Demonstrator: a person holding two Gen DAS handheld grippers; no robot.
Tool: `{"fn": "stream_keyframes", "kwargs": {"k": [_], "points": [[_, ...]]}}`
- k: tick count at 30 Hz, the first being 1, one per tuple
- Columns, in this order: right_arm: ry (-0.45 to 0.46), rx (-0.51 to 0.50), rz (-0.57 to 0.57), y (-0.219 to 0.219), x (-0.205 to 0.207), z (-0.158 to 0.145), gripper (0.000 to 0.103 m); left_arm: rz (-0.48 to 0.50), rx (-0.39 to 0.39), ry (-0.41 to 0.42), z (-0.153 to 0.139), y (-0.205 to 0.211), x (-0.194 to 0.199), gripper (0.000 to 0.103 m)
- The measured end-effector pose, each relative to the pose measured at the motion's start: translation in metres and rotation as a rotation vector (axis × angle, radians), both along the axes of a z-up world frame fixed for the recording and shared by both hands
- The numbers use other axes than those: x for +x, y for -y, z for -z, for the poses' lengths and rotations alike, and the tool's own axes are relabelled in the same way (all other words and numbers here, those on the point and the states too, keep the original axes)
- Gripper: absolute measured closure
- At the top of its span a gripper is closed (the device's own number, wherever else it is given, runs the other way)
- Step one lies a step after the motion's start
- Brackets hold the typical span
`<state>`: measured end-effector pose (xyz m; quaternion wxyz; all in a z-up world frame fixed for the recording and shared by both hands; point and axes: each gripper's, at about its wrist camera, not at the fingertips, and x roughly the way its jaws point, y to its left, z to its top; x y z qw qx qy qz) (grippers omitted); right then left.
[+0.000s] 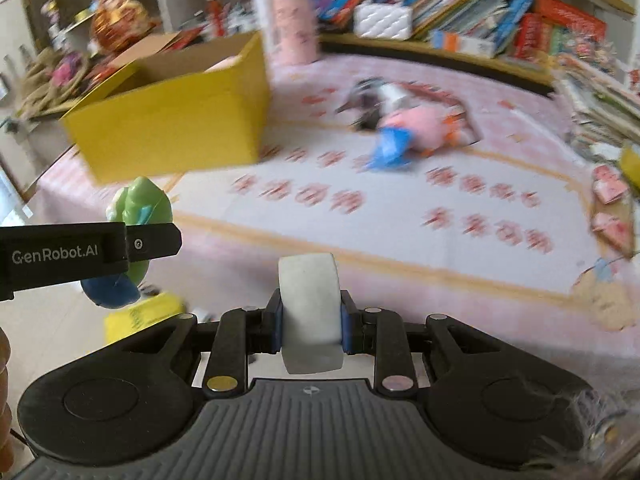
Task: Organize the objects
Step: 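Carry the green figure and white block in both tools to the box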
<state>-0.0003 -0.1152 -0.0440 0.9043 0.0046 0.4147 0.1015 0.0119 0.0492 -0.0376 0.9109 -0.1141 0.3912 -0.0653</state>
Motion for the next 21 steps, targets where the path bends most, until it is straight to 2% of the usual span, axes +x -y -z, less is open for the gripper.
{"fn": "stream_keyframes", "kwargs": {"k": [4, 10, 21], "points": [[-0.003, 0.014, -0.063, -0.040, -0.017, 0.001, 0.079, -0.060, 0.007, -0.014, 0.000, -0.039, -0.025, 0.064], [0.038, 0.029, -0.130, -0.089, -0.036, -0.007, 0.079, -0.122, 0.026, 0.038, -0.013, -0.084, -0.055, 0.064], [0.132, 0.014, -0.145, -0.131, -0.041, -0.031, 0.079, -0.151, 0.031, 0.148, -0.039, -0.125, -0.074, 0.064]]}}
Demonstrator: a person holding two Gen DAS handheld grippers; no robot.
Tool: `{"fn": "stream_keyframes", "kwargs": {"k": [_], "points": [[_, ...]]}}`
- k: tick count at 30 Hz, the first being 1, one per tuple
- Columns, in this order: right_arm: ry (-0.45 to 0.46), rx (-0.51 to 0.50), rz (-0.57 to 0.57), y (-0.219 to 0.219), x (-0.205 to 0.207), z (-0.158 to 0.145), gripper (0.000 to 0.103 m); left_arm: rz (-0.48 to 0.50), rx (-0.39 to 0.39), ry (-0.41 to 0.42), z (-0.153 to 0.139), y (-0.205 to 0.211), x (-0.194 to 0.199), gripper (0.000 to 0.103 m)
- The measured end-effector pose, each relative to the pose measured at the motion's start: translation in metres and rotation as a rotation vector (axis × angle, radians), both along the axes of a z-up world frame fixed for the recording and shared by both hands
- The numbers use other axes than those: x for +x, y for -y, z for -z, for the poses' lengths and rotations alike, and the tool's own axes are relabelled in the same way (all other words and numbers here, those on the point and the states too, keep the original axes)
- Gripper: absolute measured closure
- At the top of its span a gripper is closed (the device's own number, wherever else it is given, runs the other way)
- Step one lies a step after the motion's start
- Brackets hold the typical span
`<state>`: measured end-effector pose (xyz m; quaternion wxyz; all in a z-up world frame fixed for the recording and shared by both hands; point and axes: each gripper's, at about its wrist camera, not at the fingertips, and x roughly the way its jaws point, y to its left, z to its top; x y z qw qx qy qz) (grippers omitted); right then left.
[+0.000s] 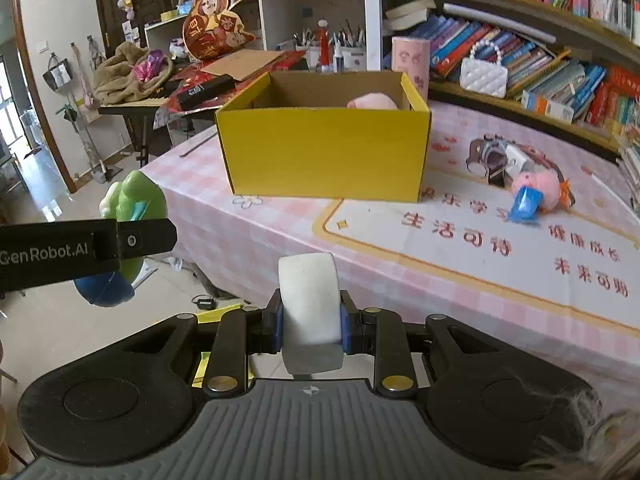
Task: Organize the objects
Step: 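Carry the green figure and white block in both tools to the box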
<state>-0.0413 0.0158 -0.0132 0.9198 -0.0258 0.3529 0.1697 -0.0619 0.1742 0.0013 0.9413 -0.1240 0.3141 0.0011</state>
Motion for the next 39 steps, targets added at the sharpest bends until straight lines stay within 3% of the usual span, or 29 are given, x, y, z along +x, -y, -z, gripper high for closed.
{"fn": "stream_keyframes", "kwargs": {"k": [12, 25, 32, 39], "points": [[0.033, 0.016, 0.042, -0.002, 0.031, -0.013, 0.079, 0.028, 0.000, 0.048, -0.010, -0.006, 0.031, 0.064], [0.175, 0.061, 0.053, -0.009, 0.145, -0.062, 0.079, -0.008, 0.020, 0.170, -0.050, -0.017, 0.130, 0.064], [0.168, 0.034, 0.030, -0.016, 0.212, -0.053, 0.079, -0.035, 0.045, 0.126, -0.039, -0.014, 0.192, 0.064], [0.052, -0.056, -0.042, -0.035, 0.281, -0.018, 0.079, -0.021, 0.107, 0.001, -0.006, -0.006, 0.255, 0.064]]}}
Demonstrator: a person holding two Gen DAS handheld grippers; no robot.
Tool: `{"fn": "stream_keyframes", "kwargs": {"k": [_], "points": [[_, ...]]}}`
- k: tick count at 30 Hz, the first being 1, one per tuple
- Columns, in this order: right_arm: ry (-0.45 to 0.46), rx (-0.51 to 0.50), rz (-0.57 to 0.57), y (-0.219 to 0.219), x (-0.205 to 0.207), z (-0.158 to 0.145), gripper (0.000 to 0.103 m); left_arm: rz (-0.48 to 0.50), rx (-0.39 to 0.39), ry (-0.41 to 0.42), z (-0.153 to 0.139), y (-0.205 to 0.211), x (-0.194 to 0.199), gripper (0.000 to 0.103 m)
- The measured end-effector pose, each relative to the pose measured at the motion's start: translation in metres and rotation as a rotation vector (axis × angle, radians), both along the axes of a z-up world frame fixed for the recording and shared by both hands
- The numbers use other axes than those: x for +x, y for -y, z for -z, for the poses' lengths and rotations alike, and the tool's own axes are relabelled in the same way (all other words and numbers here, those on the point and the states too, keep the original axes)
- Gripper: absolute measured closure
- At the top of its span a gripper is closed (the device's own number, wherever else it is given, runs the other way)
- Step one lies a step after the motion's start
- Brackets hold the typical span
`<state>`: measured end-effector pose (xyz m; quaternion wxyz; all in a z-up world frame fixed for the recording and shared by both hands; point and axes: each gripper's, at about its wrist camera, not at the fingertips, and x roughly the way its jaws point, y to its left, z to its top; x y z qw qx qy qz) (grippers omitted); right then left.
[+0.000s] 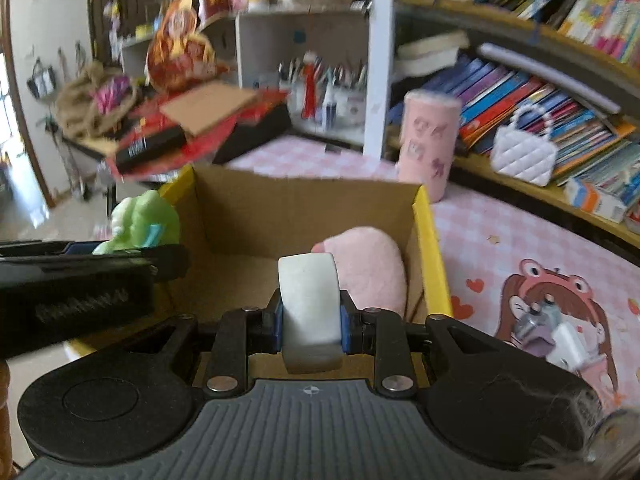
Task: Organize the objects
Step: 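Carry the green figure and white block in both tools to the box, then open both tools to drop the figure and white block into the box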
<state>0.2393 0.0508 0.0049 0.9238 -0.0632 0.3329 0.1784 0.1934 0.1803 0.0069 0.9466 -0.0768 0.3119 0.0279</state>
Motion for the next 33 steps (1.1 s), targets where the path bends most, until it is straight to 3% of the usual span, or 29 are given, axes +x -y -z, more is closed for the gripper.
{"fn": "stream_keyframes", "kwargs": {"k": [6, 13, 17, 21, 24, 30, 33], "points": [[-0.096, -0.096, -0.084, -0.013, 0.036, 0.023, 0.079, 0.000, 0.033, -0.075, 0.020, 0.003, 0.030, 0.064], [-0.128, -0.119, -0.108, -0.016, 0.042, 0.027, 0.079, 0.001, 0.088, -0.086, 0.022, 0.006, 0.043, 0.063], [-0.122, -0.110, -0.097, -0.015, 0.044, 0.026, 0.077, 0.013, 0.115, -0.084, 0.023, 0.010, 0.045, 0.060], [-0.096, -0.099, -0.094, -0.015, 0.042, 0.024, 0.073, 0.030, 0.086, -0.078, 0.021, 0.009, 0.045, 0.049], [-0.094, -0.092, -0.086, -0.013, 0.040, 0.021, 0.073, 0.040, 0.081, -0.076, 0.019, 0.010, 0.043, 0.049], [-0.028, -0.046, -0.053, -0.001, 0.024, -0.004, 0.073, 0.035, 0.056, 0.002, -0.006, 0.012, 0.022, 0.049], [0.002, -0.016, -0.029, 0.007, 0.010, -0.019, 0.073, 0.038, 0.033, 0.038, -0.019, 0.013, 0.006, 0.042]]}}
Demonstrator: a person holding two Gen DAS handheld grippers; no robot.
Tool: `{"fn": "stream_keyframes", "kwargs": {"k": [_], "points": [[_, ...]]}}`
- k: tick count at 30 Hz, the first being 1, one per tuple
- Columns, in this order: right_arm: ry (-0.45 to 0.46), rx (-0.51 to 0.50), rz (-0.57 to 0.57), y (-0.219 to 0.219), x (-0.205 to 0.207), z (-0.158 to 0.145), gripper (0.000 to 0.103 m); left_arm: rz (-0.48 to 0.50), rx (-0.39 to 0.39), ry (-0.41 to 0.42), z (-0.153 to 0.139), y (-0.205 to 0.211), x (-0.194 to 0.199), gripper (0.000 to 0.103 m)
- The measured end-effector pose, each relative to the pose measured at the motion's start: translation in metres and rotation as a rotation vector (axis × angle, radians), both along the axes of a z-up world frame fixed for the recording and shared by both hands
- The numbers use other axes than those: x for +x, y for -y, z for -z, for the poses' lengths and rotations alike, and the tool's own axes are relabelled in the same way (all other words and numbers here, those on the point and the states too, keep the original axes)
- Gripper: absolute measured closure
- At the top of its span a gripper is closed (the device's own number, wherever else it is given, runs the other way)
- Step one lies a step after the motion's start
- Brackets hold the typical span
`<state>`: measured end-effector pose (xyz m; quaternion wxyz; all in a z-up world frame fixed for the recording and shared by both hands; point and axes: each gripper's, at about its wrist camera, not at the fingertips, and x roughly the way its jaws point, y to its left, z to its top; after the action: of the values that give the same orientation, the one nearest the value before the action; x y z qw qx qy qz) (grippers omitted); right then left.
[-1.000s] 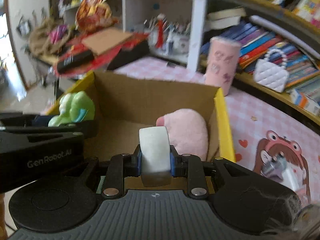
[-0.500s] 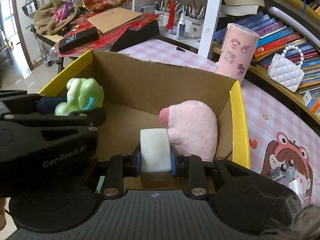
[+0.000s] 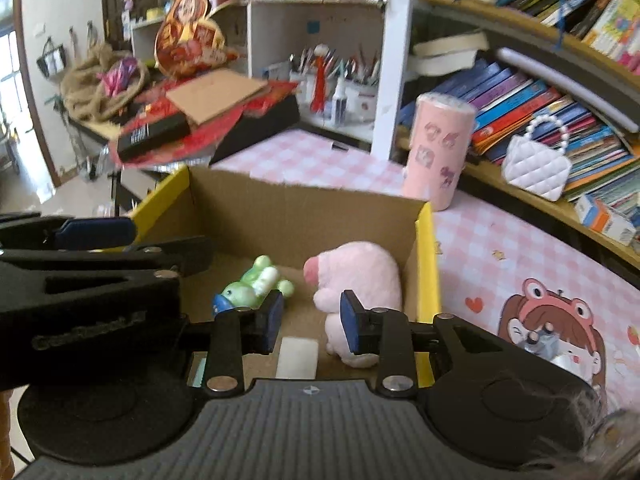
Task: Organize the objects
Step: 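Open both tools to drop the figure and white block into the box, then withdraw both tools and move toward the pink pig figure and blue packet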
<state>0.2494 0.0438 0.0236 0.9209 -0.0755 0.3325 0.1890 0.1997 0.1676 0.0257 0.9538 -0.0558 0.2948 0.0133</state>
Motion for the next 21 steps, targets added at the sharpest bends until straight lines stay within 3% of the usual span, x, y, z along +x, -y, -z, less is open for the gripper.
{"fn": "stream_keyframes", "kwargs": {"k": [4, 11, 21], "points": [[0.034, 0.031, 0.027, 0.008, -0.024, -0.014, 0.073, 0.002, -0.033, 0.033, -0.013, -0.003, -0.025, 0.039], [0.069, 0.056, 0.051, 0.020, -0.081, -0.024, 0.073, -0.011, -0.007, 0.107, -0.024, -0.004, -0.082, 0.035], [-0.013, 0.065, 0.099, 0.034, -0.163, 0.002, 0.073, -0.042, -0.015, 0.034, -0.003, -0.009, -0.157, 0.035]]}}
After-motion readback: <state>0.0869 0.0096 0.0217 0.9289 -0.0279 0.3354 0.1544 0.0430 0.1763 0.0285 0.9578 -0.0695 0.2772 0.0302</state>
